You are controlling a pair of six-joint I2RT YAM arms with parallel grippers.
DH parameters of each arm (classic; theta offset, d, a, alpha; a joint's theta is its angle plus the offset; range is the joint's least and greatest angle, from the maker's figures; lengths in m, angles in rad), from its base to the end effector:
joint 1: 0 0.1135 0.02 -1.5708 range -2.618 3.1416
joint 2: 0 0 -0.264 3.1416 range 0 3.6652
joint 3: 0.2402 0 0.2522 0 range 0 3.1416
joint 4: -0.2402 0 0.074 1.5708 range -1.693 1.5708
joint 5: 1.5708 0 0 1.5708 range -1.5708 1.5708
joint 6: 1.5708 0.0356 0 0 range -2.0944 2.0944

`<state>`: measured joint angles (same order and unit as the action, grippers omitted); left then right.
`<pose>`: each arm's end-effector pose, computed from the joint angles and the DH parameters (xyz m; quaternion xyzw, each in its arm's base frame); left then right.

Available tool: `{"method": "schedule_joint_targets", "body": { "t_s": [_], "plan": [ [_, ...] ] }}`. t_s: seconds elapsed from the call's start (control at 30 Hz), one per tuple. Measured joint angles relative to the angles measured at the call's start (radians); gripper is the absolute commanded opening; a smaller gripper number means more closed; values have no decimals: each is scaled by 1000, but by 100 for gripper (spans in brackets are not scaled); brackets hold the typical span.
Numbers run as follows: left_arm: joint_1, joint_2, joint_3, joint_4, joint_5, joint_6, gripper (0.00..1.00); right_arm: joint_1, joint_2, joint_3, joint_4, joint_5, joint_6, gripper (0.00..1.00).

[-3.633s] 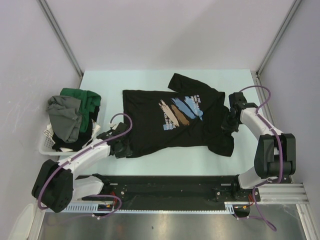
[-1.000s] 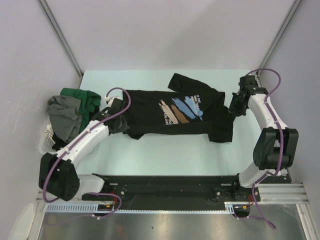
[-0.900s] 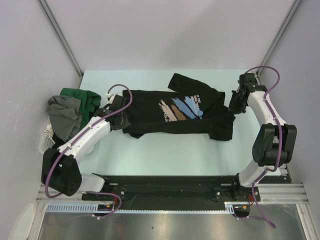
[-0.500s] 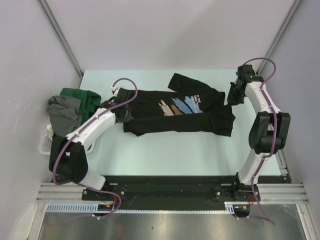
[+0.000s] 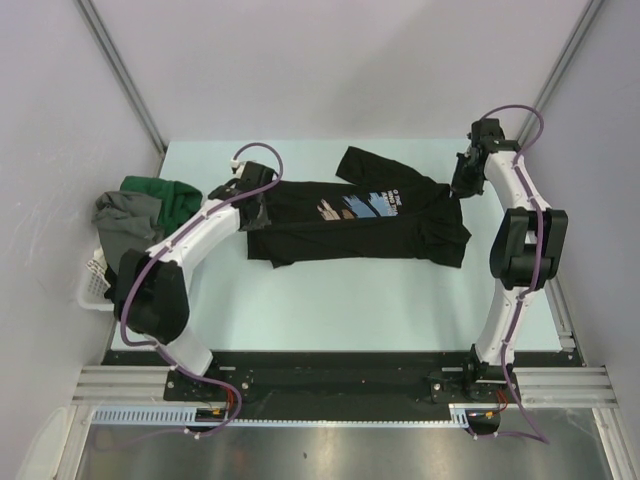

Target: Fold and stack the t-shirts

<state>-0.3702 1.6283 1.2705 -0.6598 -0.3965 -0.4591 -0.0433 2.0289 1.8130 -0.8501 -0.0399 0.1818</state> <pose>0.3236 -0.1108 0.2566 -0.0956 0.9398 0.0655 0.3214 0.4415 -0.0177 0.2605 0.1038 0.9626 0.0365 0.2477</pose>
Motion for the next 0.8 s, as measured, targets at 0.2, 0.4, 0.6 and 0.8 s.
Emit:
{"method": "schedule_joint_targets", "body": {
  "t_s": [0.2, 0.4, 0.6, 0.8],
  "plan": [
    [18, 43, 33, 3, -4, 23, 0, 0, 60, 37, -3, -4, 0, 0],
    [41, 83, 35, 7, -4, 43, 0, 0, 121, 104, -13, -10, 0, 0],
    [63, 142, 63, 25, -4, 71, 0, 0, 157, 155, -16, -18, 0, 0],
    [74, 209, 113, 47, -4, 94, 0, 0, 188, 176, -20, -23, 0, 0]
  ]
}}
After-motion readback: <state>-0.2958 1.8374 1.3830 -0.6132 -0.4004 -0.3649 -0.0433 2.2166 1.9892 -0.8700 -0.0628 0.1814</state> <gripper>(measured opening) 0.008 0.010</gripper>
